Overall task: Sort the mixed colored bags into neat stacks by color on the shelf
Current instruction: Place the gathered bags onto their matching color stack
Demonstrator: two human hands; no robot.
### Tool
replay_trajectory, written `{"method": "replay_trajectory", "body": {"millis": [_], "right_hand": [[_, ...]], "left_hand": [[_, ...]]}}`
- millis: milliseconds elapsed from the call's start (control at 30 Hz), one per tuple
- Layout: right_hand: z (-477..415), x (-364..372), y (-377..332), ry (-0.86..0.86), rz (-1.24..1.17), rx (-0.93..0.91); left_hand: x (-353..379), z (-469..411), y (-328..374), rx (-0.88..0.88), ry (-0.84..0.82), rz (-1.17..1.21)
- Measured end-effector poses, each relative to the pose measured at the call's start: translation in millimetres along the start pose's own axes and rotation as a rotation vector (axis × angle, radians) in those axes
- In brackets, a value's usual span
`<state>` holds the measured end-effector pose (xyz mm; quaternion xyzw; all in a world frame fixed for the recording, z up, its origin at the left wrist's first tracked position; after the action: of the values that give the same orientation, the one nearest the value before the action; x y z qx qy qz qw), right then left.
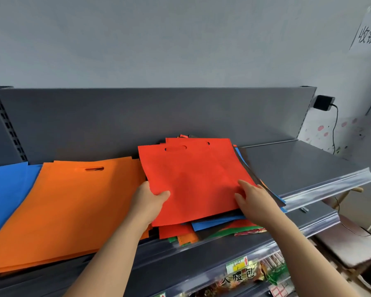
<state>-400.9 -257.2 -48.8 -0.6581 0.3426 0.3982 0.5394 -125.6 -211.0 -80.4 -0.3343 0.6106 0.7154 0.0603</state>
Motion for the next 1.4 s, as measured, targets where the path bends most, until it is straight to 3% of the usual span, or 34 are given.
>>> {"method": "replay_trajectory", "body": {"millis": [133, 300, 467, 700, 933, 1400], "right_hand": [[6.3, 1.7, -12.2, 0.012, -0.094, -0.12], [-2.5, -4.1, 13.6, 0.028, 0.0, 0.003], [3.0, 2.6, -0.7, -0.024, -0.093, -0.096], [-5.7, 2.5, 7.0, -0.009, -0.123, -0.004], [-7.9, 4.9, -15.5, 0.045, -0.449, -0.041], [15.7, 38.5, -165.9, -0.009, -0.562, -0.362]], "left_hand": [[-5.5, -1.7, -4.0, -0.028, 0.064, -0.007], [-5.0, -0.6, -4.2, -0.04, 0.07, 0.005], [1.2, -1.6, 0.8, -0.029, 0.045, 0.024], [-4.3, 8.5, 9.9, 0.086, 0.077, 0.033], [-33.0, 22.7, 7.4, 0.122, 0.19, 0.08], [-178.0, 83.3, -58.7, 0.073, 0.519, -0.058]]}}
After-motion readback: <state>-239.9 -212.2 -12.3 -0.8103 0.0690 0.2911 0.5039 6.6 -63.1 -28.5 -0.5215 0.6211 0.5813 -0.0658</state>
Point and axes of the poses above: each hand's wrist, its own z-axis away from the middle knuckle, its own x-axis out of the palm, y = z × x, the point moved 10 cm from there along -z, towards the middle knuckle, and after that the axes turned 11 degrees about -z, right-handed, at the moved point
